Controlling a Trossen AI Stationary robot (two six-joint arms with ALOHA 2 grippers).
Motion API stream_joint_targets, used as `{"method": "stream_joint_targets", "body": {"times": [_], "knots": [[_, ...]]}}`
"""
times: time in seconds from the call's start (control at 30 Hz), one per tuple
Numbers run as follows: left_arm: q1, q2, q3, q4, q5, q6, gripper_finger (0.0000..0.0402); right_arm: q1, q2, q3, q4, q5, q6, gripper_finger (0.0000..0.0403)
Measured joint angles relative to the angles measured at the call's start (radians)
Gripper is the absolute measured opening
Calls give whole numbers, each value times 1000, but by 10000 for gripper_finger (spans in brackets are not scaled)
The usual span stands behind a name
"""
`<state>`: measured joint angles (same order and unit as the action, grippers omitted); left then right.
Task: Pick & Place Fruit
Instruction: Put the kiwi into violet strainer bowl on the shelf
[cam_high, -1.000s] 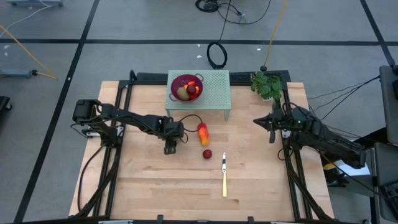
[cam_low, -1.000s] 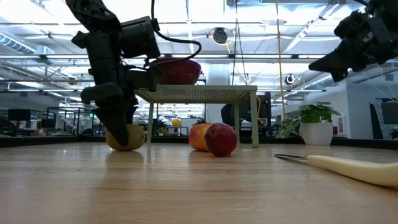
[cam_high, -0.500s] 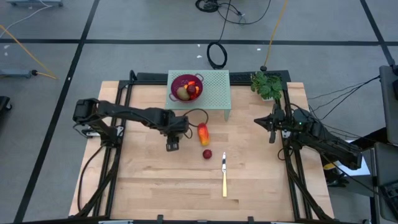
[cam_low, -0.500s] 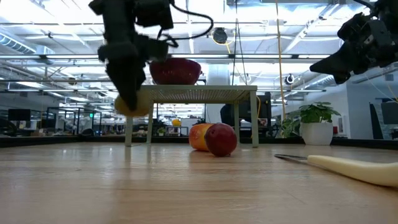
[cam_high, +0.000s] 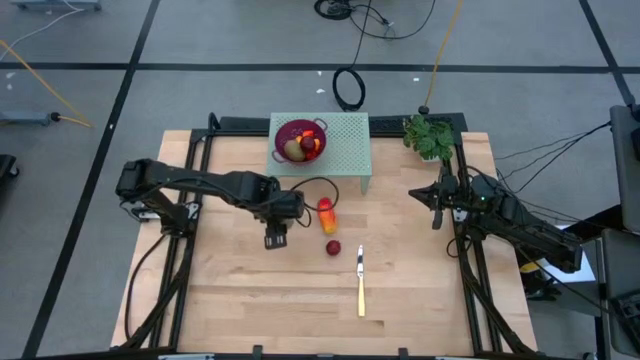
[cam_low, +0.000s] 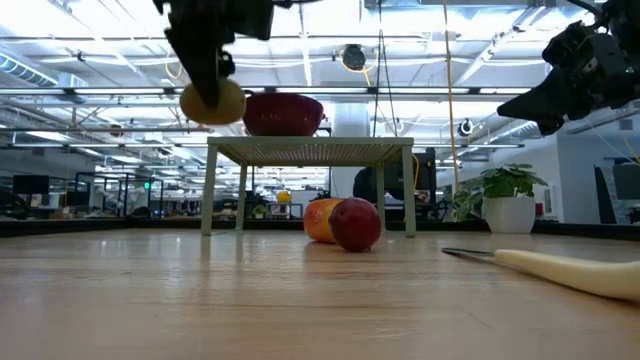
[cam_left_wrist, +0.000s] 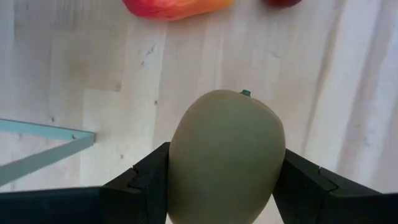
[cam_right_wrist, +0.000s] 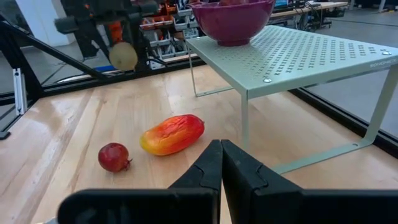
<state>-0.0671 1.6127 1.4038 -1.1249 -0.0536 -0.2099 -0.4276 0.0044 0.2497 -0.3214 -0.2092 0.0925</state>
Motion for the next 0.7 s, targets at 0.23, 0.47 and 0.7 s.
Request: {"method": "stream_joint_targets", "body": {"times": [0.23, 0.47, 0.7], "knots": [[-76, -2, 87, -61, -19, -94, 216, 0, 0, 0, 0, 0, -3, 0], [-141, -9, 168, -91, -52, -140, 216, 0, 0, 0, 0, 0, -3, 0], [-160, -13, 250, -97, -131, -130, 216, 0, 0, 0, 2, -1, -8, 0]]}}
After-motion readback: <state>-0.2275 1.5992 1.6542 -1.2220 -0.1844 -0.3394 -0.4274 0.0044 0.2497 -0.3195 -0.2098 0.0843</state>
